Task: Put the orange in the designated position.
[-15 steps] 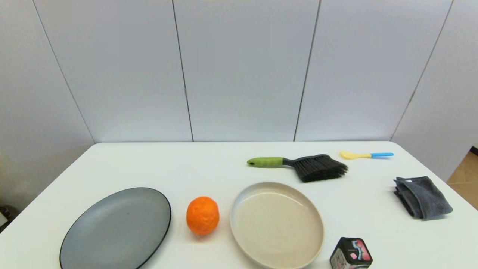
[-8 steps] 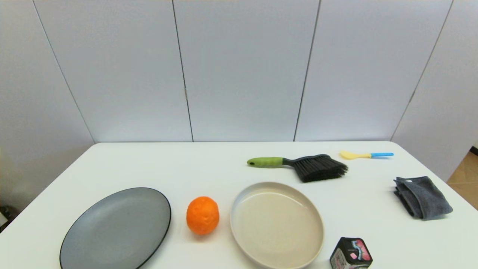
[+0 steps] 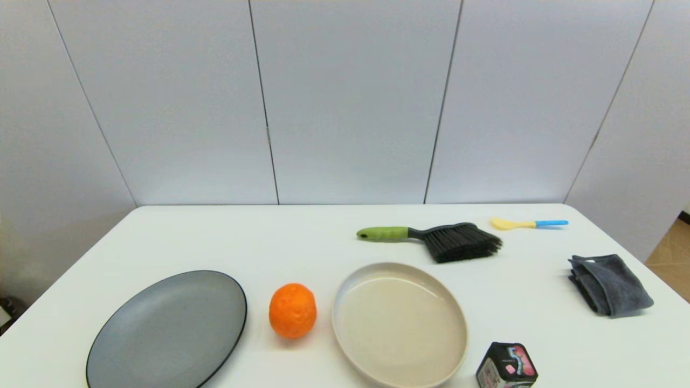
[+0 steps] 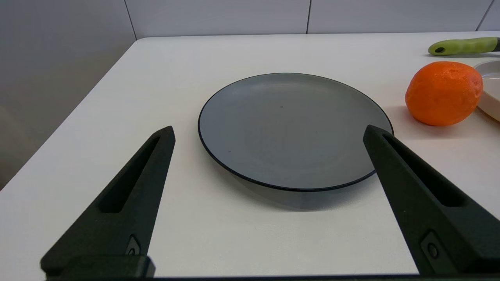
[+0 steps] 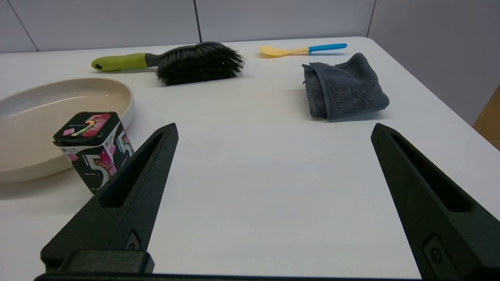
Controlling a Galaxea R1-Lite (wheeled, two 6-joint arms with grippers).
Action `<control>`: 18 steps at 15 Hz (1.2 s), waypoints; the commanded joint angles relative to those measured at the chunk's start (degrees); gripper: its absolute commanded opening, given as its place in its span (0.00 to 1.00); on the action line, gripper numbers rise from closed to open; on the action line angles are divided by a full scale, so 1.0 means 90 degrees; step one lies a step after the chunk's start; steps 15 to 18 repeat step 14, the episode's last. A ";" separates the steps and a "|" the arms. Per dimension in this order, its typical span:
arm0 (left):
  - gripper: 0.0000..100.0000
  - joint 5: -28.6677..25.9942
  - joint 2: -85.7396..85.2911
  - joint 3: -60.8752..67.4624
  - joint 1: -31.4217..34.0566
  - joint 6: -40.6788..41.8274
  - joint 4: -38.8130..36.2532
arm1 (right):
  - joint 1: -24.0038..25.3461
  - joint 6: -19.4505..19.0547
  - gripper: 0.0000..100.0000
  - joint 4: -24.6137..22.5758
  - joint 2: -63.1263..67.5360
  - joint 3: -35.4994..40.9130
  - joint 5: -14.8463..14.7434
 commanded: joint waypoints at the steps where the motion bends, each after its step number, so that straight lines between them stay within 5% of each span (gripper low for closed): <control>1: 1.00 -0.0003 -0.0003 0.0010 0.0001 0.0001 -0.0001 | 0.0000 0.0004 1.00 -0.0005 0.0008 0.0003 -0.0010; 18: 1.00 -0.0003 -0.0003 0.0010 0.0001 0.0001 -0.0001 | 0.0000 -0.0026 1.00 -0.0005 0.0008 0.0003 0.0000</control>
